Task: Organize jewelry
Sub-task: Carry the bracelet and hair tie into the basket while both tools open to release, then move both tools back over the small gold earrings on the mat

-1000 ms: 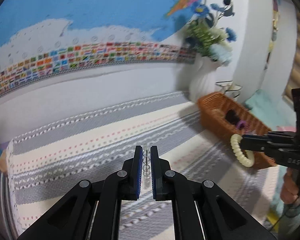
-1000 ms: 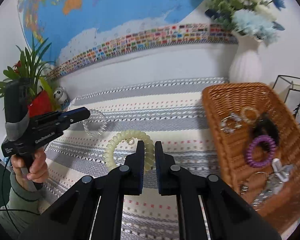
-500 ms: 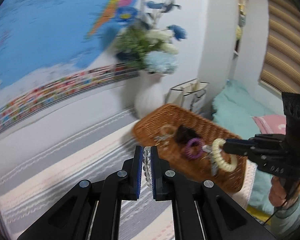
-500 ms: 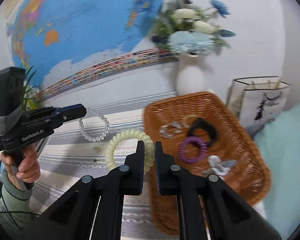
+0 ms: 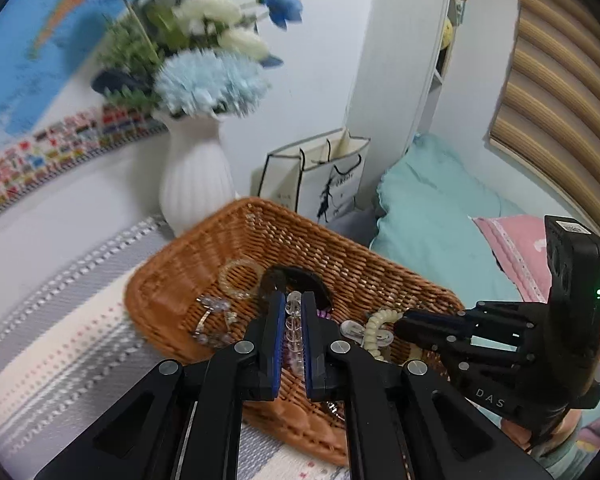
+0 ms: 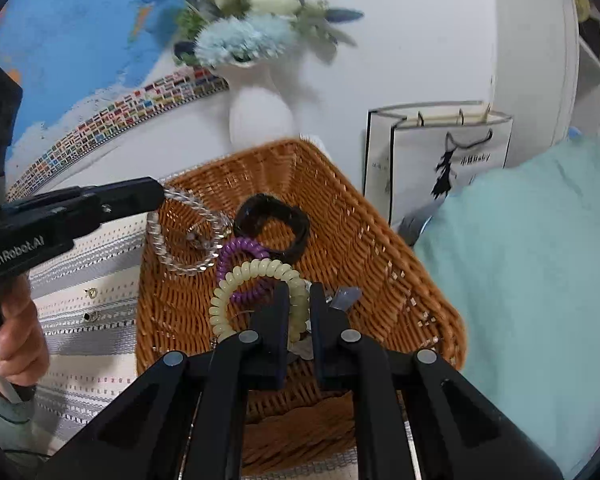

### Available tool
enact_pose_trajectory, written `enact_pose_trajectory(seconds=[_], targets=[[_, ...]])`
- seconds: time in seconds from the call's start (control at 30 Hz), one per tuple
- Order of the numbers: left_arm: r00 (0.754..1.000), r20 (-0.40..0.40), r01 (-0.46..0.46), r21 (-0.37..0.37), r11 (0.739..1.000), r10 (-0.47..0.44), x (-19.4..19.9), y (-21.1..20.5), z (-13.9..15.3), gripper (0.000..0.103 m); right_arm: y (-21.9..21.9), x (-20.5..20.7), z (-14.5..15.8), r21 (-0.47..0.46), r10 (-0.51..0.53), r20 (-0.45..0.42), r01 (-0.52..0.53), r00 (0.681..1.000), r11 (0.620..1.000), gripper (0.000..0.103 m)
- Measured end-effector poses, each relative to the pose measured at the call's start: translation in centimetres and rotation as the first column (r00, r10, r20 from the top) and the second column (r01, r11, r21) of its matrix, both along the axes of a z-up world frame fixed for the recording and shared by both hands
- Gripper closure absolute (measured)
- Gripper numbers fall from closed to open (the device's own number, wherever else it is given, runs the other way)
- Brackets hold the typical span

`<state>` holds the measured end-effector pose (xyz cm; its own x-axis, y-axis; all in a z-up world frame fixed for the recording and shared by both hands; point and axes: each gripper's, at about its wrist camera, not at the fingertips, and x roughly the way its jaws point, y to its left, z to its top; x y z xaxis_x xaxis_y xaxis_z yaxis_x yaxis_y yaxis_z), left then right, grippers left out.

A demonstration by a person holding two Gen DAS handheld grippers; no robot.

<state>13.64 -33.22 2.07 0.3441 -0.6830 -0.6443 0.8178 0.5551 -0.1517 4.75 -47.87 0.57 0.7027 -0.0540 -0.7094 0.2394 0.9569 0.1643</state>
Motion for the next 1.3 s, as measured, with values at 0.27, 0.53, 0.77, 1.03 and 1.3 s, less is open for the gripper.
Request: enact_pose_trajectory(seconds=[0.27,0.53,0.77,1.03,1.3], targets=[[0.999,-0.021,0.047,0.021,0.999,-0.046,0.7,-0.9,-2.1,0.096,-1.1,0.7,-1.5,0.029,-0.018,-0.028,0.019,0.999,0.999,0.09],[0.997,-0.015,0.071,0.0,0.998,-0.07,0.3,0.5,-1.8,0.051,-2.0,0.5,-1.3,0.12,-0.042,-0.011,0.043,0.999,0.992,0.089],[1.0,0.014,0.009,-0.043,0.999,-0.008,0.2,4.4,0.4,0.047,-1.3,-1.1,0.1,0.136,-0.028,0.021,0.025,0.999,0.99,0.088],[0.995,0.048,-0.078,-0.083,0.993,0.082,-0.3,10.8,2.2,0.047,1.2,-2.1,2.3,0.164,0.028,0.058,-0.037,0.998,0.986,0.067],[0.972,0.058,-0.221,-0.119,0.968,0.229,-0.4,19.3,2.1,0.047,5.4,-2.2,3.9,0.143,0.101,0.066,-0.109,0.993,0.984,0.067]])
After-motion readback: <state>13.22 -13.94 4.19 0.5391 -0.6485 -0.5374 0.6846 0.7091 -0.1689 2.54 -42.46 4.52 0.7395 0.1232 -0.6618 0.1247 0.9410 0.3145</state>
